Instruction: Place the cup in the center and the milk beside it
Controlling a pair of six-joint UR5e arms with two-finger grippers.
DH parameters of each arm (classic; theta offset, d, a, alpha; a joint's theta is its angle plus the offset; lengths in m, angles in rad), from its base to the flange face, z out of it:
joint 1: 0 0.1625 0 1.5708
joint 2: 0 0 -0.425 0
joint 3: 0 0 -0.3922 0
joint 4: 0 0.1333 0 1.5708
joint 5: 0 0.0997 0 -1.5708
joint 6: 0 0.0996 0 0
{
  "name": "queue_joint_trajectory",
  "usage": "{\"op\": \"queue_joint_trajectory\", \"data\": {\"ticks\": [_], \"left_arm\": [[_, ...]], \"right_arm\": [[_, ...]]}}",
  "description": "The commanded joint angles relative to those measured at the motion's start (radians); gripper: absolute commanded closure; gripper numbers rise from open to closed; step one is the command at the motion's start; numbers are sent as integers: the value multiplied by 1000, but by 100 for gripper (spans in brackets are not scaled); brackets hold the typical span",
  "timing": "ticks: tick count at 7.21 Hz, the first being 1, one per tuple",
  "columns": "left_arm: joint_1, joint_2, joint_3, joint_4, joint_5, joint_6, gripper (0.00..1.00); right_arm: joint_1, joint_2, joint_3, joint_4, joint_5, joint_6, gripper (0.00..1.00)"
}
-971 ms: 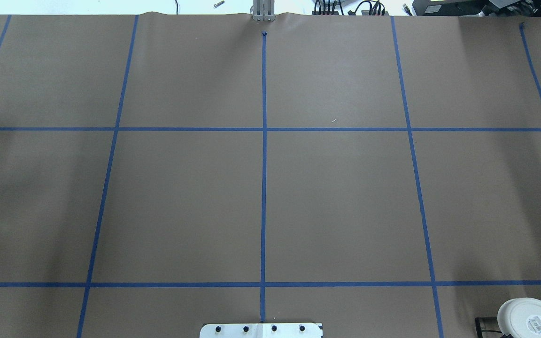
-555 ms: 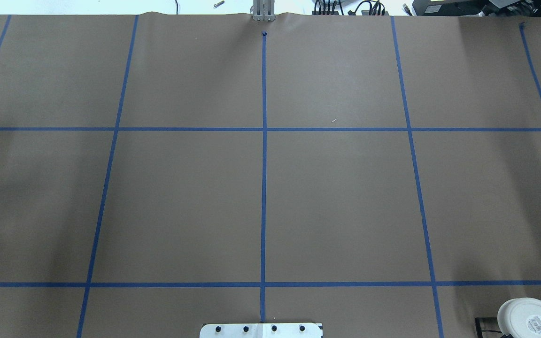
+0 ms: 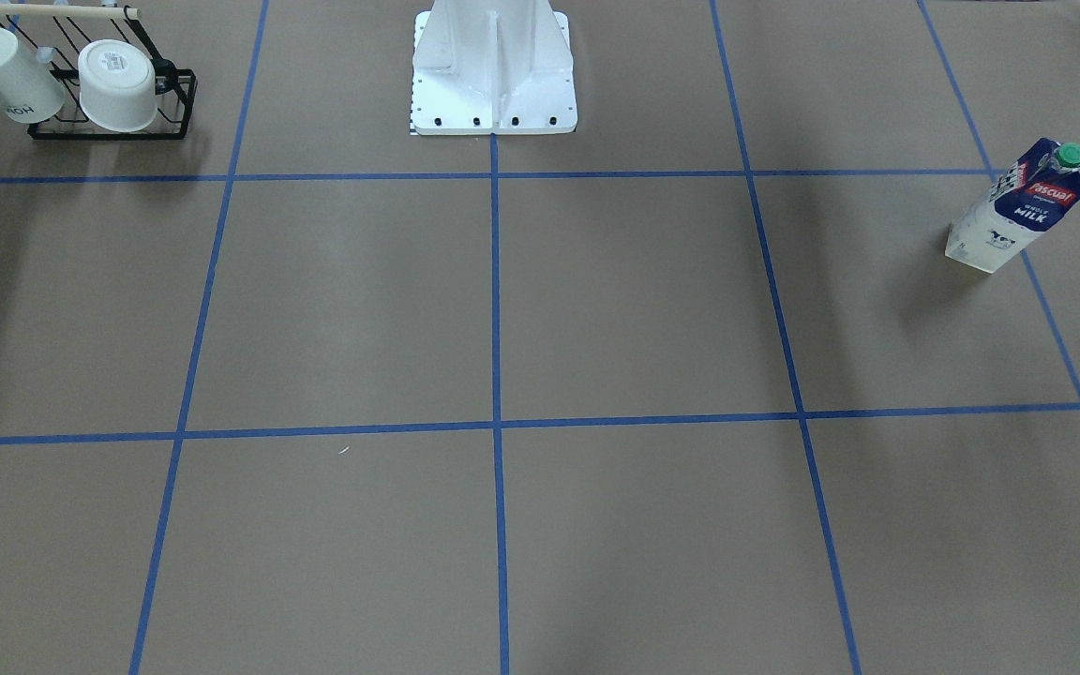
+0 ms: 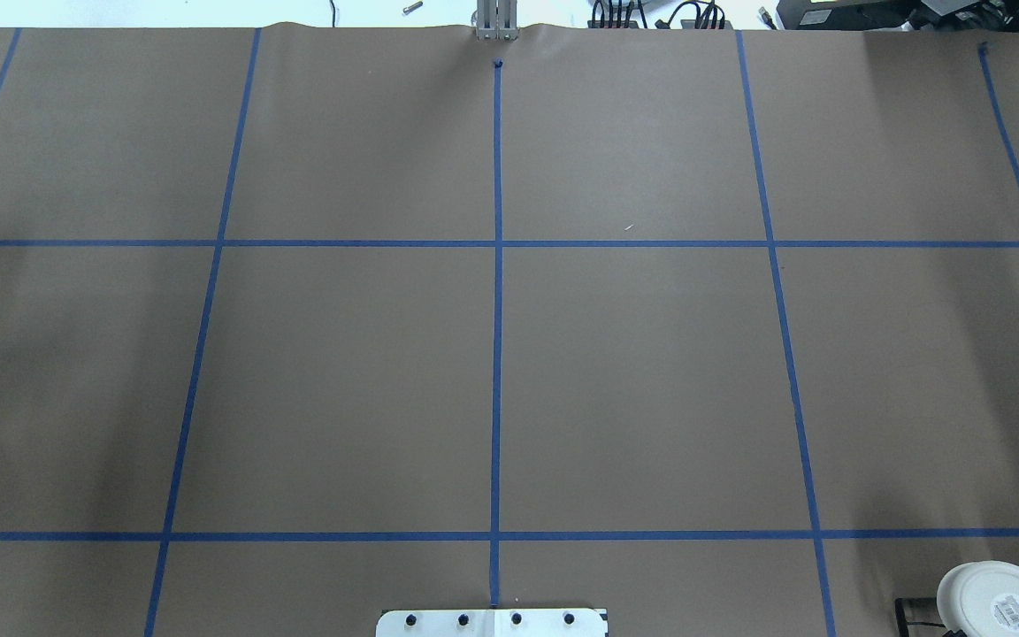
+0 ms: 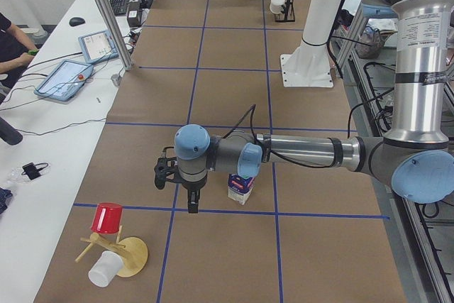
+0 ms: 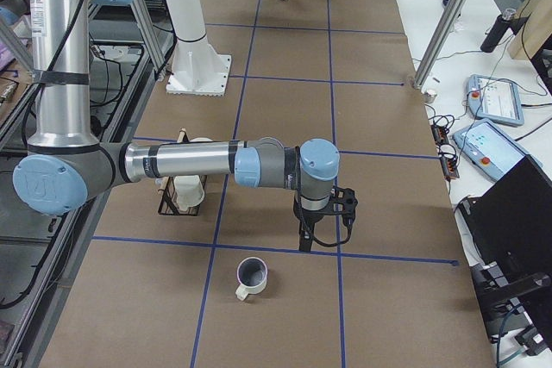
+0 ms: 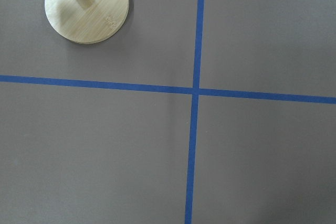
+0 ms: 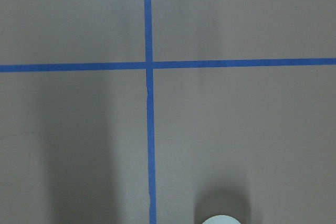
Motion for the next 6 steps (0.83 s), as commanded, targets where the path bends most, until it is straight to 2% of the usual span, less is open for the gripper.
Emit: {"op": "queue_joint_trajectory", "data": {"ticks": [1, 2, 3, 4, 5, 6], "left_arm": [[0, 16, 0, -65, 0, -3, 2], [0, 16, 0, -67, 0, -2, 2], [-2, 16, 0, -67, 0, -3, 2], [-2, 17, -1, -67, -2, -3, 2], [-2, 16, -1, -67, -2, -3, 2], [-2, 17, -1, -67, -2, 0, 2]], "right_arm": [[24, -76, -11, 2, 4, -192, 0], [27, -108, -14, 11, 2, -195, 0], [38, -116, -56, 16, 4, -200, 0], [50, -124, -142, 102, 4, -241, 0], [50, -129, -246, 252, 8, -247, 0], [50, -129, -295, 325, 28, -241, 0]]}}
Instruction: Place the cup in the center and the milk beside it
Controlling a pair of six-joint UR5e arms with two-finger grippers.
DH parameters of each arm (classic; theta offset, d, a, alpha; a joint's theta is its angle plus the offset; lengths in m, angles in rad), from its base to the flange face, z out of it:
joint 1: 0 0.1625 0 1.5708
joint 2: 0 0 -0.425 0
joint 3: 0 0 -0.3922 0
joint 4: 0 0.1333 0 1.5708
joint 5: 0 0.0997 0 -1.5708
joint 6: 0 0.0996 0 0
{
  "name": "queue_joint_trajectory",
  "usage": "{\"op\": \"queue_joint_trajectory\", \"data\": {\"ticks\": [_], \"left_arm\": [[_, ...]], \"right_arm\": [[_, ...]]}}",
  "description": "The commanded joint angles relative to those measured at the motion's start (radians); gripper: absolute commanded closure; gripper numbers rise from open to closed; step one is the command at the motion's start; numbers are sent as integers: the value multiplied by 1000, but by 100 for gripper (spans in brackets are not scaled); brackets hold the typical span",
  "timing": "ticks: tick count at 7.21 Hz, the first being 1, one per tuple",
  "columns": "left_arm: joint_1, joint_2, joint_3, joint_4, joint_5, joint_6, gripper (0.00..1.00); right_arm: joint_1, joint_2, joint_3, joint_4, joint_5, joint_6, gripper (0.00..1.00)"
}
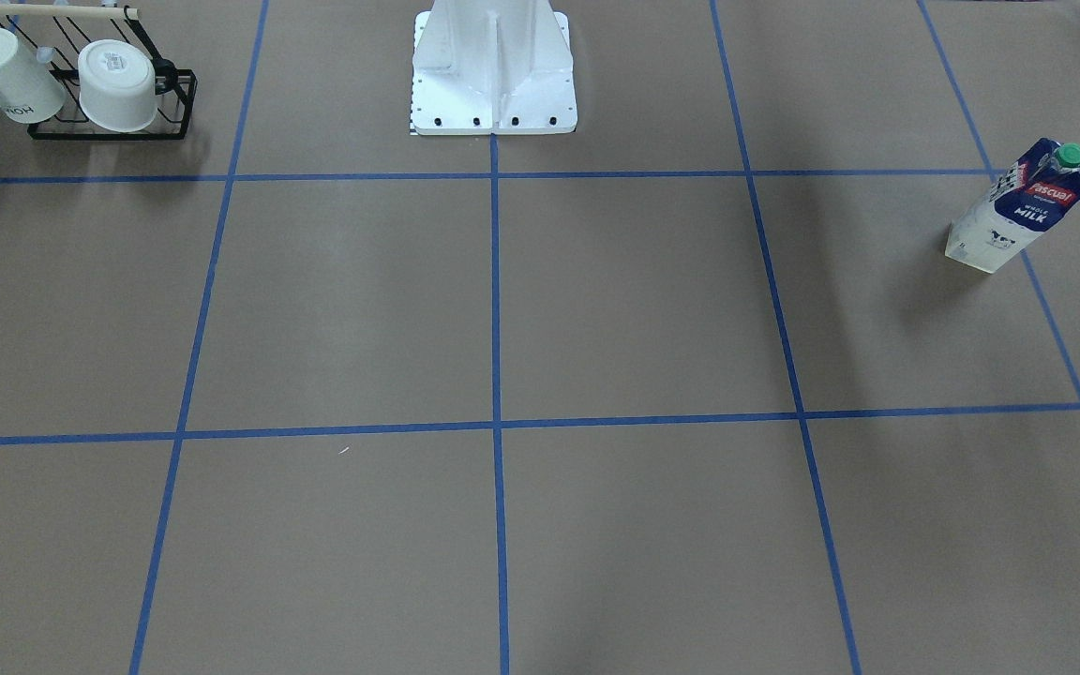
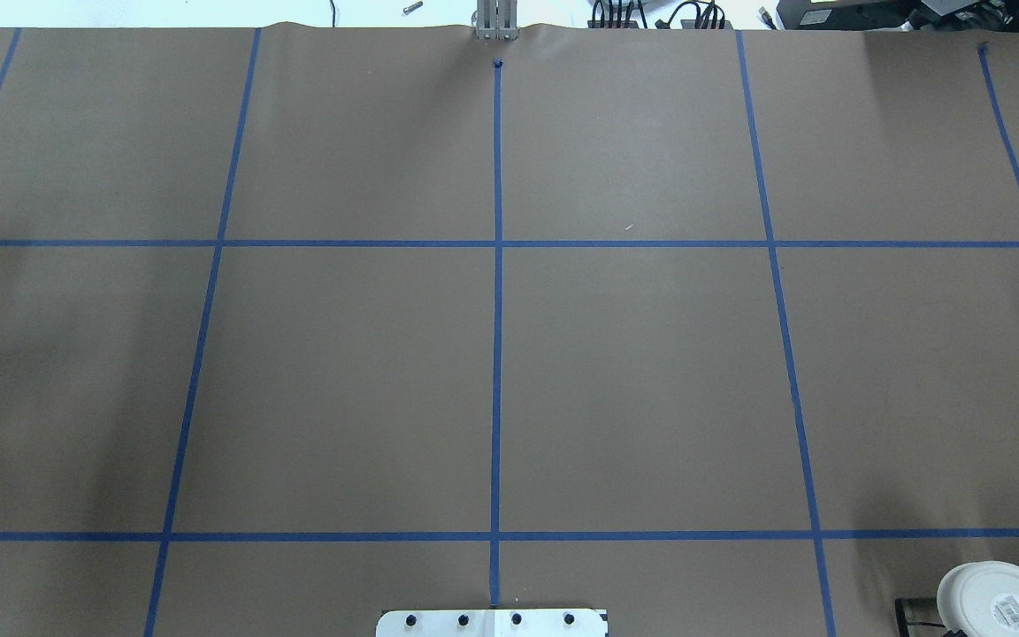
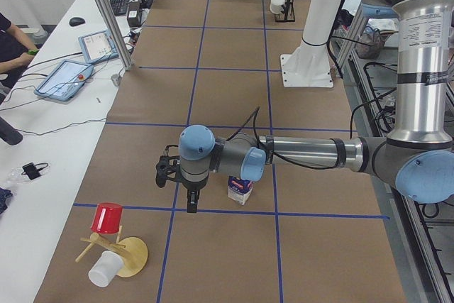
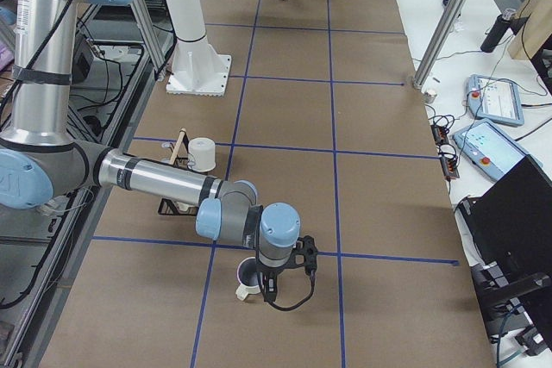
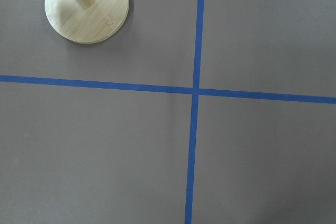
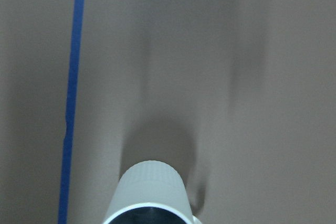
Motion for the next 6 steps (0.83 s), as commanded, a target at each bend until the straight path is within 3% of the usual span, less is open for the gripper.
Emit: {"op": "queue_joint_trajectory", "data": {"ticks": [1, 6], "left_arm": [[0, 1, 0, 0, 0, 2, 2], [0, 1, 1, 0, -2, 2, 2]], "right_arm": [[2, -4, -86, 119, 43, 0, 0], [2, -36, -117, 124, 93, -19, 0]]}}
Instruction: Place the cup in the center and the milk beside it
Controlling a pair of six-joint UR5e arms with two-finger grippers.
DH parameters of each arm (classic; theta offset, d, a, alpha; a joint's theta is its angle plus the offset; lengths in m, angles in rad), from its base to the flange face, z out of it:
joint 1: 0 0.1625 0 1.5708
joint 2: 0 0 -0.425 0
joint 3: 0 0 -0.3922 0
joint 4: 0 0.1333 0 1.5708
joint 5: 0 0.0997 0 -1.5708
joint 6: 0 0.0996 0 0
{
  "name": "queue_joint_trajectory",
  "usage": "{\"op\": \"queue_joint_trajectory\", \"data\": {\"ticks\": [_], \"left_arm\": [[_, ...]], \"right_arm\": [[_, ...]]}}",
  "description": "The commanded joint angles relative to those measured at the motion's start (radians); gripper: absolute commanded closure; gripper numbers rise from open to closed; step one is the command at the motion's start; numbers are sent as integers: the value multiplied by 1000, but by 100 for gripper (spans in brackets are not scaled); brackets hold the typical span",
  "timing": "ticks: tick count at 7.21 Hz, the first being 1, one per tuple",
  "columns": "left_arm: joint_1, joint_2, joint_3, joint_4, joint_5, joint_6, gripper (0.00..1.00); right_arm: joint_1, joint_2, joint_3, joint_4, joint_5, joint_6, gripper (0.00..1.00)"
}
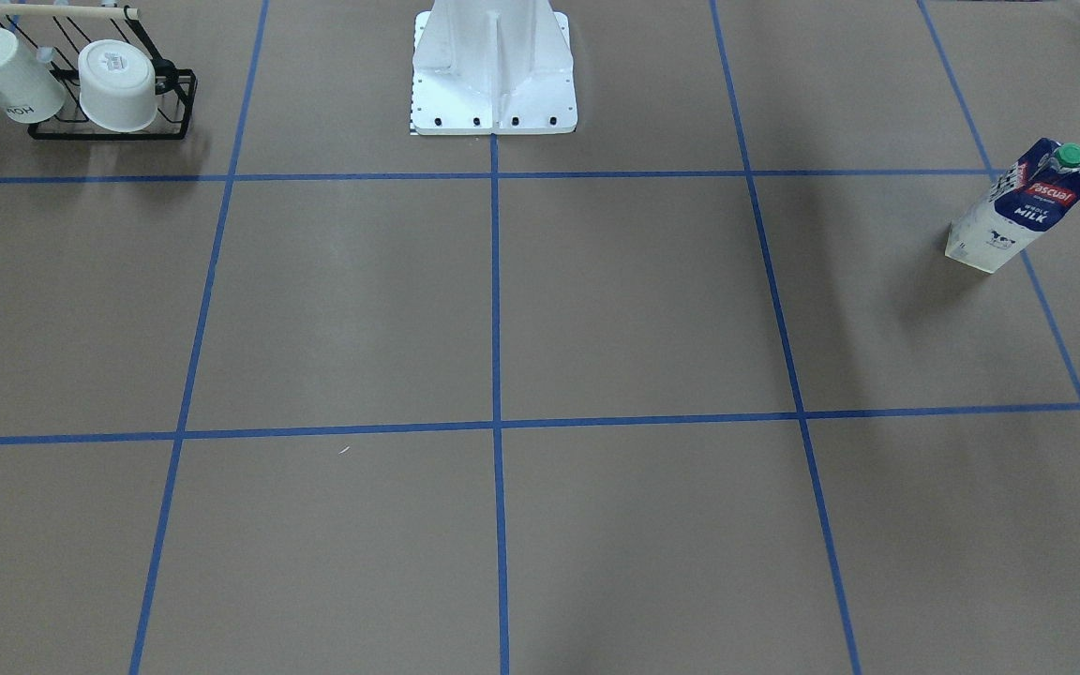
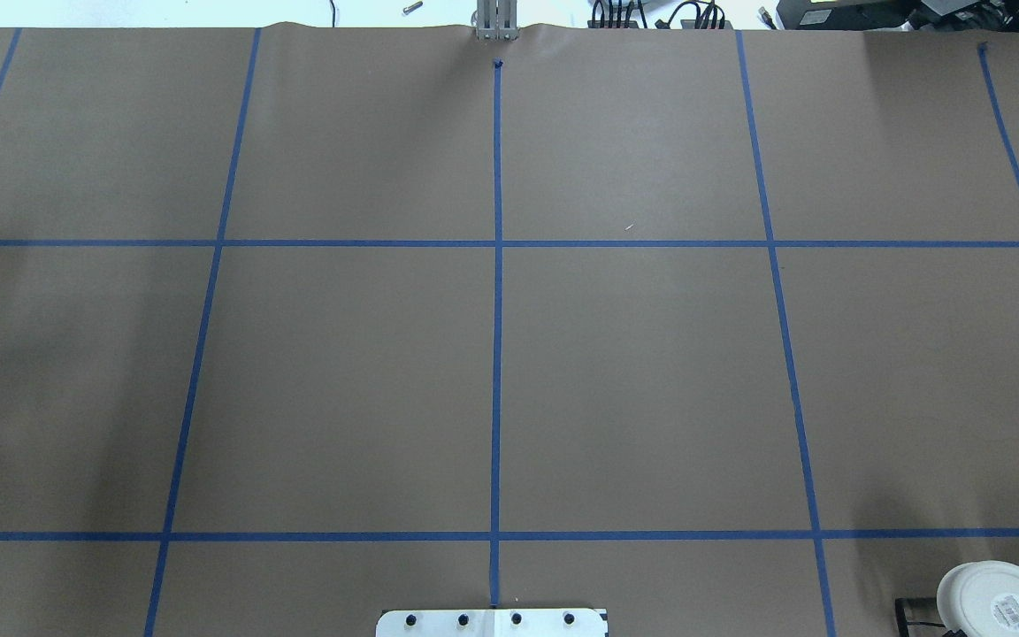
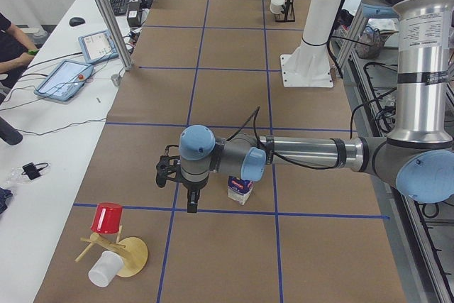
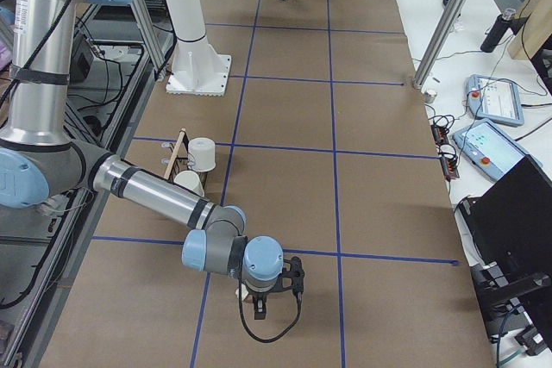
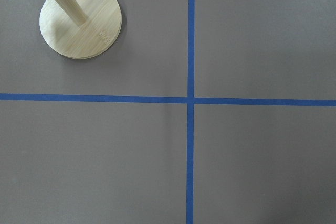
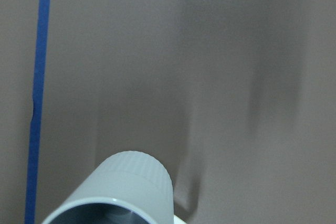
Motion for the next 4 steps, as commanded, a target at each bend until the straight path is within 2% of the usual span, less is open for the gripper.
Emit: {"op": "queue_joint_trajectory", "data": {"ticks": [1, 3, 4], "left_arm": [[0, 0, 1, 0, -2, 0, 2], [0, 0, -1, 0, -2, -2, 2], [0, 0, -1, 0, -2, -2, 2]], "right_arm": [[0, -16, -3, 2, 16, -6, 1], [0, -16, -1, 13, 17, -9, 99], [-5, -9, 0, 17, 12, 20, 100]]}}
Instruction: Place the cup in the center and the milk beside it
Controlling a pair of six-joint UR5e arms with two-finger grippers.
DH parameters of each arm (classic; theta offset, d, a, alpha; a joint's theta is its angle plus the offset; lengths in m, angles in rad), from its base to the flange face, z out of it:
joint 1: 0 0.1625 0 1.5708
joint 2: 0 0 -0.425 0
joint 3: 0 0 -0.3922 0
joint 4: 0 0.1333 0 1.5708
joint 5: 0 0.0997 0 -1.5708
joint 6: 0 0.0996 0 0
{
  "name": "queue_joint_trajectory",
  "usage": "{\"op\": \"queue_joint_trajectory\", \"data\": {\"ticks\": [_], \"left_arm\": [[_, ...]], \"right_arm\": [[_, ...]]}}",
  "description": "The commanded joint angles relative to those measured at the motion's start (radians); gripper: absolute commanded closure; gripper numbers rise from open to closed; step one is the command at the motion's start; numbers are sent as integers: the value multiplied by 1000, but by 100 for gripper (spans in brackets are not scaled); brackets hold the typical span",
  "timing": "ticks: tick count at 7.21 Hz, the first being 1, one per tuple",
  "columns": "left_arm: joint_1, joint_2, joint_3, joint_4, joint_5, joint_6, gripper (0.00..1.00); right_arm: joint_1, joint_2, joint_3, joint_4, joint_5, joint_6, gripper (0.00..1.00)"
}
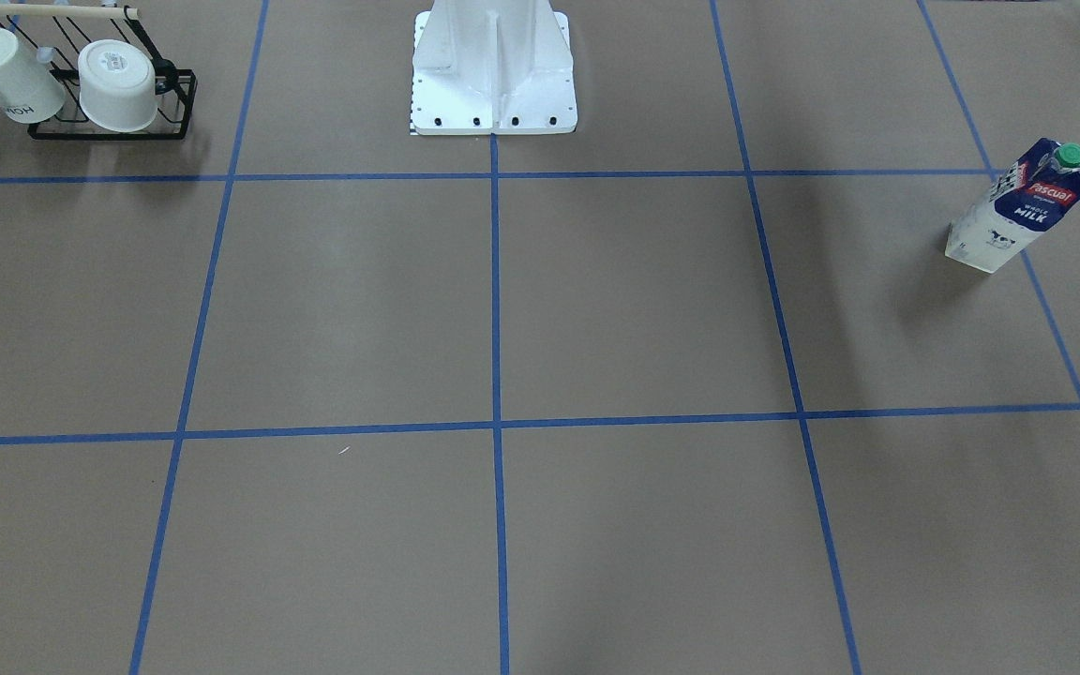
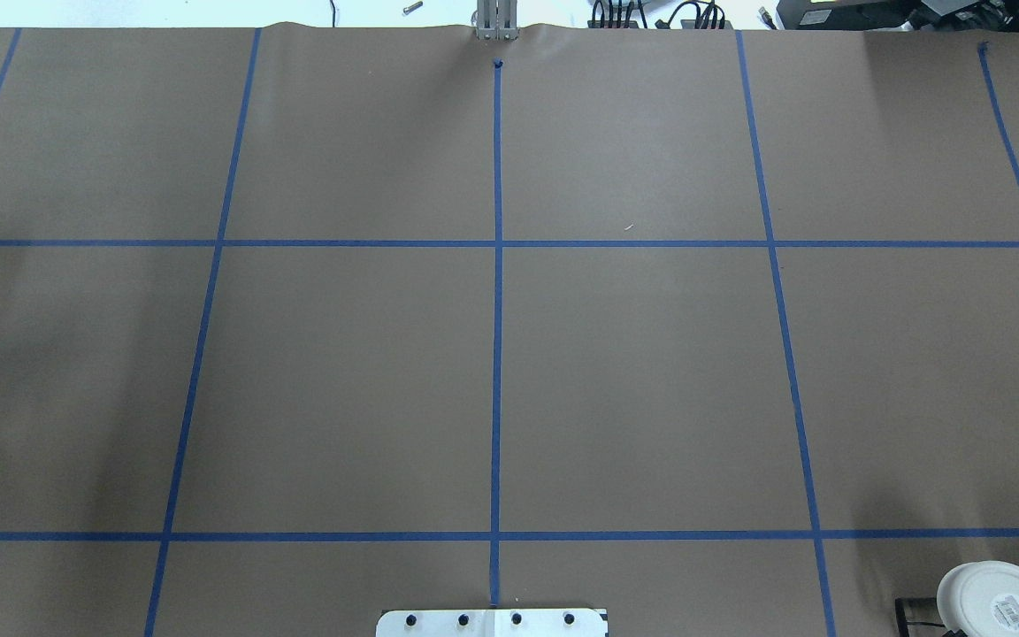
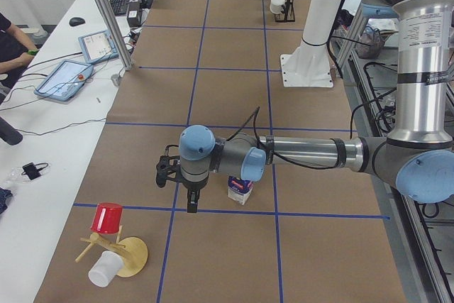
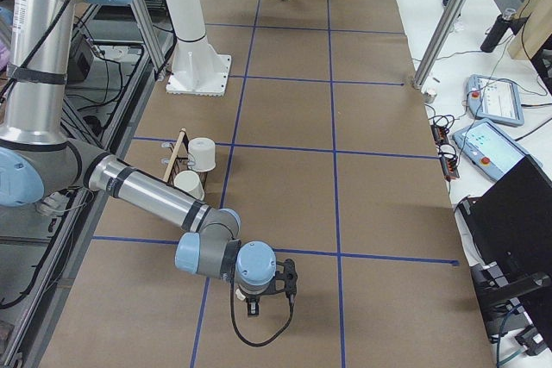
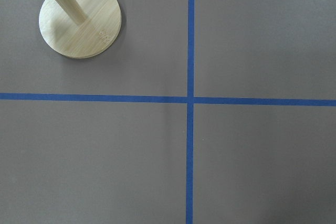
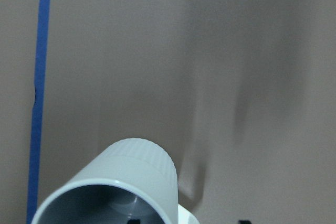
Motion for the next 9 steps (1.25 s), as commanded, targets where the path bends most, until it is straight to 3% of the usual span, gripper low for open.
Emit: {"op": "queue_joint_trajectory", "data": {"ticks": [1, 4, 5, 7, 9], "left_arm": [[0, 0, -1, 0, -2, 0, 2], [0, -2, 1, 0, -2, 0, 2], [0, -2, 2, 0, -2, 0, 2], [0, -2, -1, 0, -3, -2, 2], [0, -2, 4, 0, -3, 0, 2]], "right_arm": [[-4, 10, 11, 13, -11, 84, 100], [3, 73, 94, -8, 16, 107, 100], [13, 155, 95, -67, 22, 113, 100], [26, 370, 169, -315, 22, 161, 100], [-85, 534, 238, -413, 53, 327, 100]]}}
